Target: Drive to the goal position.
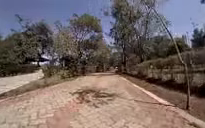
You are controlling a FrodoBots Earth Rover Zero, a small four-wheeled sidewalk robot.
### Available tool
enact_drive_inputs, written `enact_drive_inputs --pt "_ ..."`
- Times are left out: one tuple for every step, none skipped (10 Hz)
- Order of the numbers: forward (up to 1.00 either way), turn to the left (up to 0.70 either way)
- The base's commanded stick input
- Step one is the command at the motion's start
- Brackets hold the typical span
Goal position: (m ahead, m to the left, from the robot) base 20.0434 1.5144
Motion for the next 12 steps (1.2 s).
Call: enact_drive_inputs --pt "1.0 0.0" --pt "1.0 0.0" --pt "1.0 0.0" --pt "1.0 0.0" --pt "1.0 0.0" --pt "1.0 0.0" --pt "1.0 0.0" --pt "1.0 0.0" --pt "1.0 0.0" --pt "1.0 0.0" --pt "1.0 0.0" --pt "1.0 0.0"
